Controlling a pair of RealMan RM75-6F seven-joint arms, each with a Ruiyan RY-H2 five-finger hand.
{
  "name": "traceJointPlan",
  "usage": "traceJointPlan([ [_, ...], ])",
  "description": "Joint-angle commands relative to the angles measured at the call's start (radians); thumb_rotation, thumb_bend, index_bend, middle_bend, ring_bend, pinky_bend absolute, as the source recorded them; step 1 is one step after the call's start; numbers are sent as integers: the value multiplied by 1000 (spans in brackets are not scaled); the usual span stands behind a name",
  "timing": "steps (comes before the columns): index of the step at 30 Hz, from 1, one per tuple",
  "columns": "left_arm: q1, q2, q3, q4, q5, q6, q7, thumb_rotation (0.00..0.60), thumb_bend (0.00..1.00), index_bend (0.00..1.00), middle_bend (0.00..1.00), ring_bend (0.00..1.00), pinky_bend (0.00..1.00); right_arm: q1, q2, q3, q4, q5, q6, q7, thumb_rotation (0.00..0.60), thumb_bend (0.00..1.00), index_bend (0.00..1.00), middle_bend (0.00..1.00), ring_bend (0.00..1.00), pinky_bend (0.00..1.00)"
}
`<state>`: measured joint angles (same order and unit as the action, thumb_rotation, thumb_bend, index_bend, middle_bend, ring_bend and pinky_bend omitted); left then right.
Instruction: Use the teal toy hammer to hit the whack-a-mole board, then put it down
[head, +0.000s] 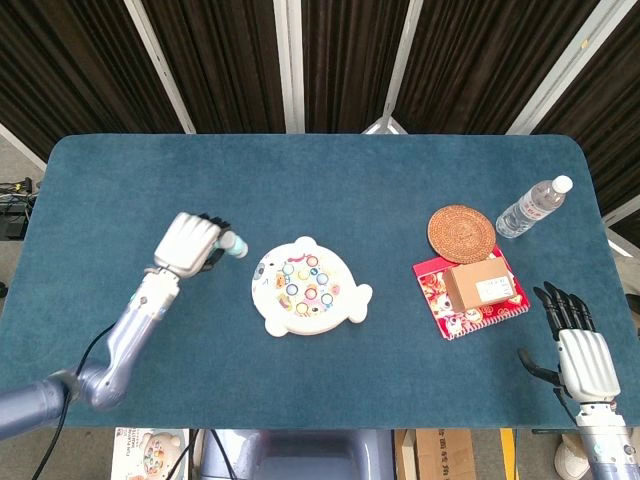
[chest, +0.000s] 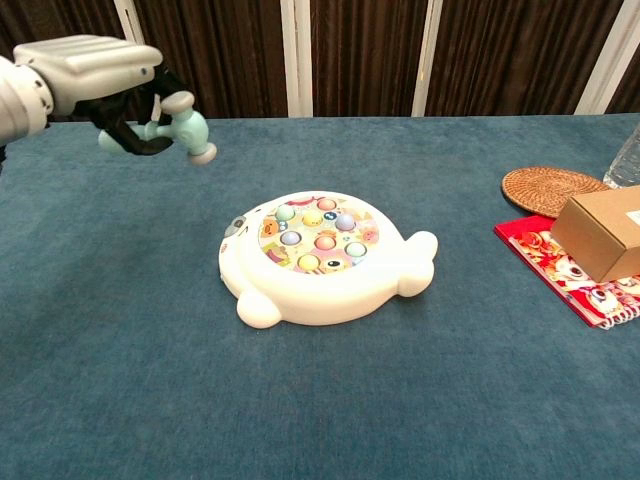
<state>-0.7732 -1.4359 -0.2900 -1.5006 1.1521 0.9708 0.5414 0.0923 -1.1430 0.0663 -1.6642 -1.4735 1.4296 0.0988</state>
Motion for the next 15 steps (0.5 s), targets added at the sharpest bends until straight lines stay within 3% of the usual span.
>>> traceJointPlan([
  [1, -99, -26, -54, -16, -117, -67, 106, 600, 633, 709, 594, 512, 635, 6, 1, 3, -6, 13, -17, 7, 600, 303, 0, 0, 0, 0],
  [8, -209, -110, -57, 19, -234, -98, 222, 600, 633, 709, 595, 512, 635, 18, 2, 8, -14, 36, -47, 20, 600, 303, 0, 0, 0, 0],
  [15, -279, -165, -25, 55, -312, -107, 292, 600, 633, 709, 595, 512, 636, 16, 13, 14, -21, 52, -52, 43, 600, 303, 0, 0, 0, 0],
])
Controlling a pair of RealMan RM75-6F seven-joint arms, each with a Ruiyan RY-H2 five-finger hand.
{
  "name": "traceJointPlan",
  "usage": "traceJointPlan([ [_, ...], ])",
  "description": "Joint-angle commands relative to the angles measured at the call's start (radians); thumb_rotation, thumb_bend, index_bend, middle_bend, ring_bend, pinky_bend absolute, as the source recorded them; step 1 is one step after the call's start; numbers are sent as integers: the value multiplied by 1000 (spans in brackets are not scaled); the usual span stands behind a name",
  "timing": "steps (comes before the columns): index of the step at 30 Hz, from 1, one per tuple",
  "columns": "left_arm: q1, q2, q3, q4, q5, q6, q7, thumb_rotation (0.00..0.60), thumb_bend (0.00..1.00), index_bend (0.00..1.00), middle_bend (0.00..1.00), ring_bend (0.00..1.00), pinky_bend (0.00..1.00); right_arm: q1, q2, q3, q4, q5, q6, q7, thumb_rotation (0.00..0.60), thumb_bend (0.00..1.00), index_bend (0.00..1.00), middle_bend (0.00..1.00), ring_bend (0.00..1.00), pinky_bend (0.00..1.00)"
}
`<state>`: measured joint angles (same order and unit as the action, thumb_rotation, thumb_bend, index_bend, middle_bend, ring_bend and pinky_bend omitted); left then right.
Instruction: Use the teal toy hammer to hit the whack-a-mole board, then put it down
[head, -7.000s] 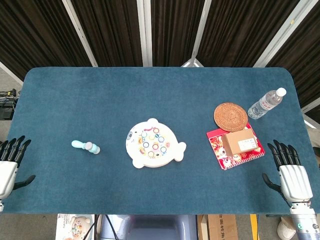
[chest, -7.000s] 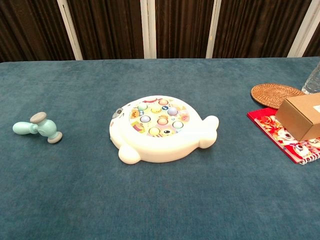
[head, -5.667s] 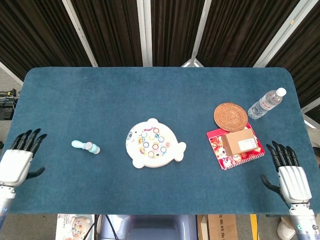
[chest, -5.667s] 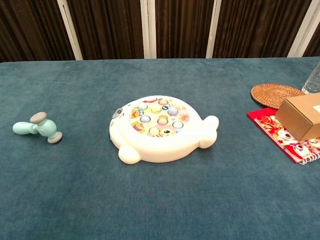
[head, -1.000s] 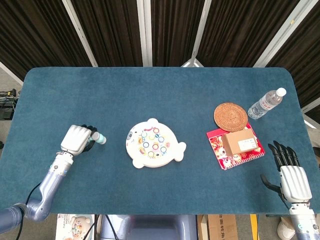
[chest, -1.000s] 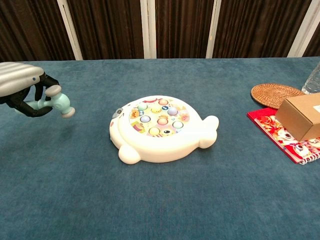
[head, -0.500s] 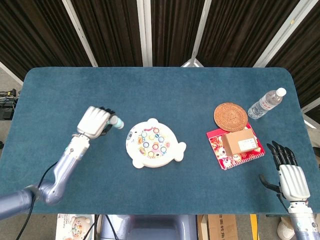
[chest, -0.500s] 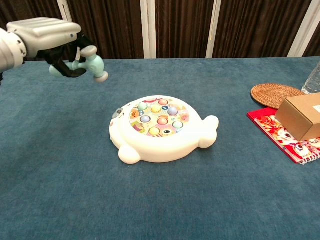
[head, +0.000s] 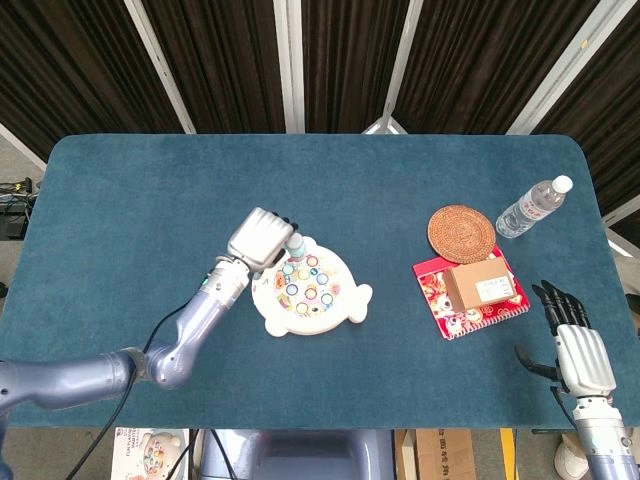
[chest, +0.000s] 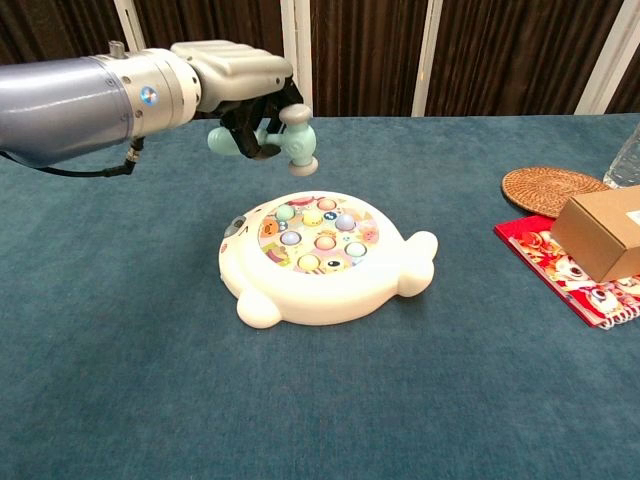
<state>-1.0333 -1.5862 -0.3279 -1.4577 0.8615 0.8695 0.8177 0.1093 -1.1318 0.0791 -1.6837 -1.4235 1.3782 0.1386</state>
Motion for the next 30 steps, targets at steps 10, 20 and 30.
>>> traceJointPlan([
  [10, -43, -20, 62, 22, -50, 13, 27, 600, 633, 711, 596, 515, 638, -7, 15, 0, -8, 1, 6, 18, 600, 303, 0, 0, 0, 0],
  [20, -42, -6, 98, 21, -52, 29, 2, 600, 634, 711, 597, 515, 638, -6, 17, -1, -11, -2, 5, 23, 600, 303, 0, 0, 0, 0],
  [30, -43, -30, 137, 46, -53, 31, -11, 600, 634, 711, 596, 515, 639, -3, 16, 0, -13, 0, 0, 28, 600, 303, 0, 0, 0, 0],
])
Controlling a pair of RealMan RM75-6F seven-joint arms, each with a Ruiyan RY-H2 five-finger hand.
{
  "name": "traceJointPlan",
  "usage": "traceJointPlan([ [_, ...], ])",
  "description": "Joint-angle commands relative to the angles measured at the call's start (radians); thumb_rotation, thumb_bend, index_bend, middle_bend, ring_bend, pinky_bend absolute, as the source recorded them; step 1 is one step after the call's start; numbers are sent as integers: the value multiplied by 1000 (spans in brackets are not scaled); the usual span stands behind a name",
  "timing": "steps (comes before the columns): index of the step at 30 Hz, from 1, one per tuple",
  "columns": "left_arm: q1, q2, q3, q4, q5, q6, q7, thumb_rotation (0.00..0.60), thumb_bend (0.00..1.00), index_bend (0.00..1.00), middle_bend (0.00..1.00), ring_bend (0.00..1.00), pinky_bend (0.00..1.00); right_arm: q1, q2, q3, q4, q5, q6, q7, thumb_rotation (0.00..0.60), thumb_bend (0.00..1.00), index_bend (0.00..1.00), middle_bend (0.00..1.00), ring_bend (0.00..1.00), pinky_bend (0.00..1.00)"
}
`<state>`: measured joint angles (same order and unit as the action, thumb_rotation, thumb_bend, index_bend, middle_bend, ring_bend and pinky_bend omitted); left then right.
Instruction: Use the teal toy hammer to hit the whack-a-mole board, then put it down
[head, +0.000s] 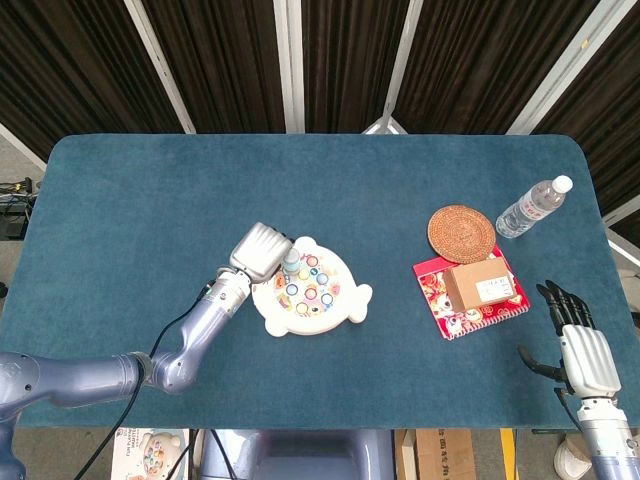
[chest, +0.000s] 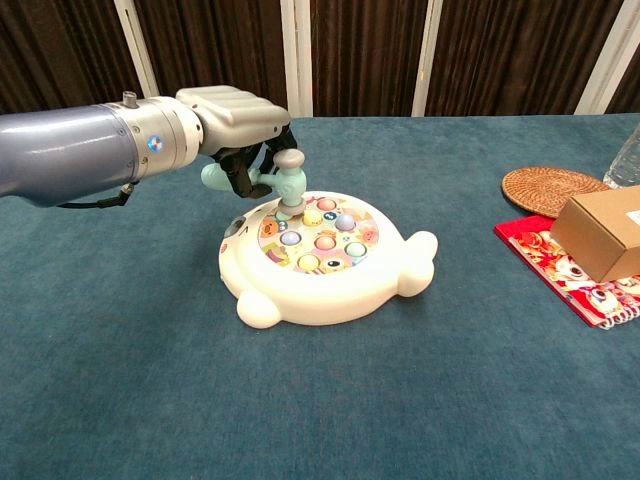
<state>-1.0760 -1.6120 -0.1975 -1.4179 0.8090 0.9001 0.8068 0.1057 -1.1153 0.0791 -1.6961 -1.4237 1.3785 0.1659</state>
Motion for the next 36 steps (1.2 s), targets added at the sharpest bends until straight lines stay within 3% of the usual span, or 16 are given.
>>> traceJointPlan([
  [1, 0, -8, 11, 12, -1, 0, 0, 600, 634, 712, 596, 516, 639, 1, 0, 0, 0, 1, -1, 1, 600, 303, 0, 0, 0, 0],
  [9, 2, -10, 19, 22, 6, 10, -19, 600, 634, 712, 597, 518, 642, 0, 1, 1, -2, 1, 1, 3, 600, 303, 0, 0, 0, 0],
  [20, -18, 8, -17, -17, 20, 24, -50, 600, 634, 712, 596, 517, 642, -1, 0, 1, -3, 2, 1, 4, 600, 303, 0, 0, 0, 0],
  [36, -33, -11, 6, -15, 5, 22, -43, 600, 633, 712, 597, 517, 642, -1, 3, 3, -5, 7, 1, 9, 600, 303, 0, 0, 0, 0],
])
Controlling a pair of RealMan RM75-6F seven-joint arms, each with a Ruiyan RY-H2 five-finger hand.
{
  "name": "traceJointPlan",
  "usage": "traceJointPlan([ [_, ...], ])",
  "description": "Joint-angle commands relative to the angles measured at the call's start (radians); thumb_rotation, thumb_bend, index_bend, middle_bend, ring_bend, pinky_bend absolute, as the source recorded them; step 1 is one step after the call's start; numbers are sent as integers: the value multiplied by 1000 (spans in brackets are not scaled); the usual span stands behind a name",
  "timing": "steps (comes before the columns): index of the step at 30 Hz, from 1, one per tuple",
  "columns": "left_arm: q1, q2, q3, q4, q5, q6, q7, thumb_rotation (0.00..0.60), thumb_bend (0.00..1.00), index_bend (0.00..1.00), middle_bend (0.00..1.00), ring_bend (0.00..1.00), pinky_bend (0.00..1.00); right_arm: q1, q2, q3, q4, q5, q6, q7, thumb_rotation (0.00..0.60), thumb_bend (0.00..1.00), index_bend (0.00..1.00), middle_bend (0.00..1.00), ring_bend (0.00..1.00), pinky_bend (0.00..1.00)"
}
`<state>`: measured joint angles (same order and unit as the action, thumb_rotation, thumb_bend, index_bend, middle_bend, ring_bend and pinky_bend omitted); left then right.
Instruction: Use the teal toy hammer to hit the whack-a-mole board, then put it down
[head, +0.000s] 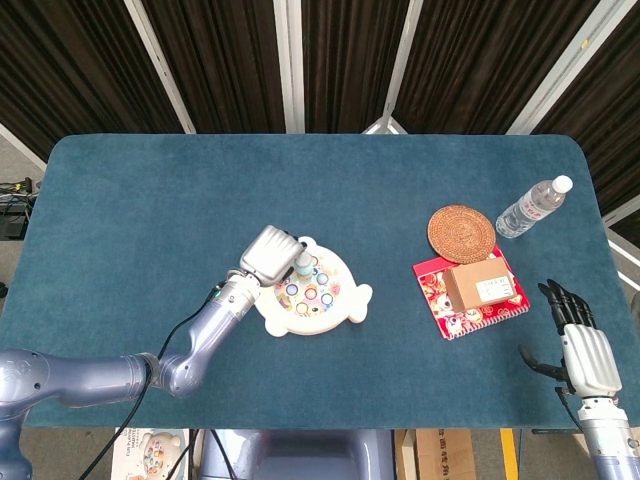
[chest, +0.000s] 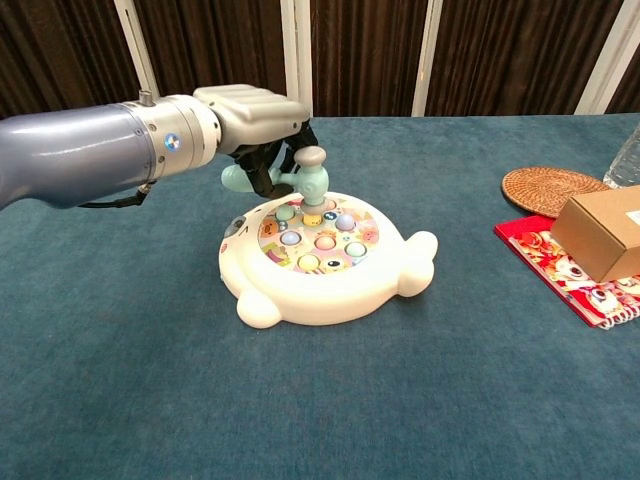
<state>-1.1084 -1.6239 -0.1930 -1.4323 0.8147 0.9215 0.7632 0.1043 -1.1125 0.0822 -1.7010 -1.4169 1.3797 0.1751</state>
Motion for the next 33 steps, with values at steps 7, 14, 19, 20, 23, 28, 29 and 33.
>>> traceJointPlan([
  [7, -2, -12, 18, 13, -3, -4, 4, 600, 634, 713, 596, 517, 642, 1, -1, -1, -1, -4, 0, 0, 600, 303, 0, 0, 0, 0],
  [14, -6, -27, 34, 31, -6, -12, 13, 600, 633, 713, 597, 517, 642, 2, -1, 0, -2, 0, -3, 3, 600, 303, 0, 0, 0, 0],
  [19, -9, -26, 26, 28, -6, -6, 7, 600, 634, 713, 597, 517, 642, 1, 0, 0, -2, -1, -1, 3, 600, 303, 0, 0, 0, 0],
  [20, -9, -25, 24, 26, -6, -5, 6, 600, 634, 713, 597, 517, 642, 1, 0, 0, -2, -1, -1, 3, 600, 303, 0, 0, 0, 0],
  [23, -9, -15, 18, 15, -4, 3, 3, 600, 634, 713, 597, 517, 642, 0, 1, 0, -3, -2, 1, 3, 600, 302, 0, 0, 0, 0],
  [28, 1, 18, 3, -24, 3, 33, -9, 600, 634, 713, 596, 517, 642, -2, 1, -2, -2, -7, 6, 2, 600, 303, 0, 0, 0, 0],
  [29, 5, 26, 2, -32, 5, 39, -12, 600, 634, 713, 597, 517, 642, -2, 1, -2, -2, -8, 6, 1, 600, 303, 0, 0, 0, 0],
  [33, 41, 84, 10, -87, 20, 77, -31, 600, 633, 713, 596, 518, 642, -3, -1, -2, 1, -10, 9, -2, 600, 303, 0, 0, 0, 0],
])
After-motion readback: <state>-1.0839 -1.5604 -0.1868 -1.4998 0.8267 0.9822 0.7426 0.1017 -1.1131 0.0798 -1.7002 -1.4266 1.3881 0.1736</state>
